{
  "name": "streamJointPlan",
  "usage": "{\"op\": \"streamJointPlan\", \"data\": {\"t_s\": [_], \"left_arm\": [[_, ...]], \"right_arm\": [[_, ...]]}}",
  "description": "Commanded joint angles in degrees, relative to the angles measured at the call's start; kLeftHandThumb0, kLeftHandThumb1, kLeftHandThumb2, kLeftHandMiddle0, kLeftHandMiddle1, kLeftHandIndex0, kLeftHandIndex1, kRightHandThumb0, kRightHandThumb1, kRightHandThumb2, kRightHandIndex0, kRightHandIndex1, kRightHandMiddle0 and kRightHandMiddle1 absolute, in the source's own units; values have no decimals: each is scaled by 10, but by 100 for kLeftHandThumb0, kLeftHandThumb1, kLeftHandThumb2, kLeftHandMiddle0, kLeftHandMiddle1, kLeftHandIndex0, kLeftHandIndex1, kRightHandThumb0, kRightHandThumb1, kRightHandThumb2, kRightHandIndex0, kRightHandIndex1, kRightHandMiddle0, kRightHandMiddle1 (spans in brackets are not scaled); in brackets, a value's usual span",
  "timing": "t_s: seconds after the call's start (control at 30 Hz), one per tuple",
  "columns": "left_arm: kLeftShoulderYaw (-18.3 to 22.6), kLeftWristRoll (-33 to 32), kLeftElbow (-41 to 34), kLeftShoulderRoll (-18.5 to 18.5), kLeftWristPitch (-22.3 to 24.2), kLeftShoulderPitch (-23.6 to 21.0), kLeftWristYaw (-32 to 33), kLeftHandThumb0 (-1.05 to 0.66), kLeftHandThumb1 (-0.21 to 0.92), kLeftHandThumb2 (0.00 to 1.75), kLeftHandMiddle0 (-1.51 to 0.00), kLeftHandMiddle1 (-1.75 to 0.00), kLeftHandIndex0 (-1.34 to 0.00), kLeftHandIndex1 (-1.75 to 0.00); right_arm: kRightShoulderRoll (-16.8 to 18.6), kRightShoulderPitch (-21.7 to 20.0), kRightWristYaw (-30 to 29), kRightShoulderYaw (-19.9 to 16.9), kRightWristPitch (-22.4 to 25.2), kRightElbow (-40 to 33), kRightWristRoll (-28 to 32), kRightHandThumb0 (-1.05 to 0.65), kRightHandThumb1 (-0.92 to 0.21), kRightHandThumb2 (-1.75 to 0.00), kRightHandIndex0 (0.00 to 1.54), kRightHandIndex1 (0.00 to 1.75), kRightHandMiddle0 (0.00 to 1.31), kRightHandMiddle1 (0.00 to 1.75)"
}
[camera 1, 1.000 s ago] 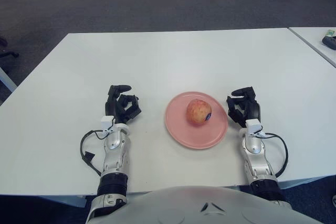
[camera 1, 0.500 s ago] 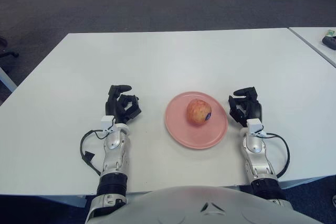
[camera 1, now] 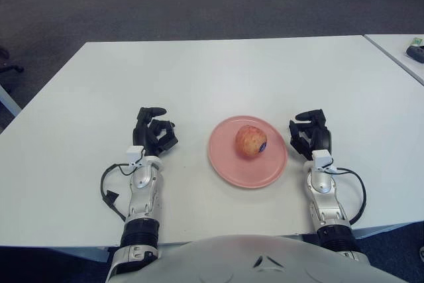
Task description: Put the apple into the plate.
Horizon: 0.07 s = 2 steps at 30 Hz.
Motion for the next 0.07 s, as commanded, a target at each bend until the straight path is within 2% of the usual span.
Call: {"op": "streamJointPlan", "data": {"t_s": [0.0,0.03], "left_arm": [[2,-2,11,2,14,7,-3,-1,33,132,-58,-175,-41,-172],[3,-3,11,1,14,7,-4,-1,33,131,-58,-175,-41,-172]], "right_arm": [[-3,-9,1,0,-7,3,2,-35,-92,-53,52,120,20,175],[-3,-9,2,0,-7,2,2,-35,-92,-53,52,120,20,175]]}}
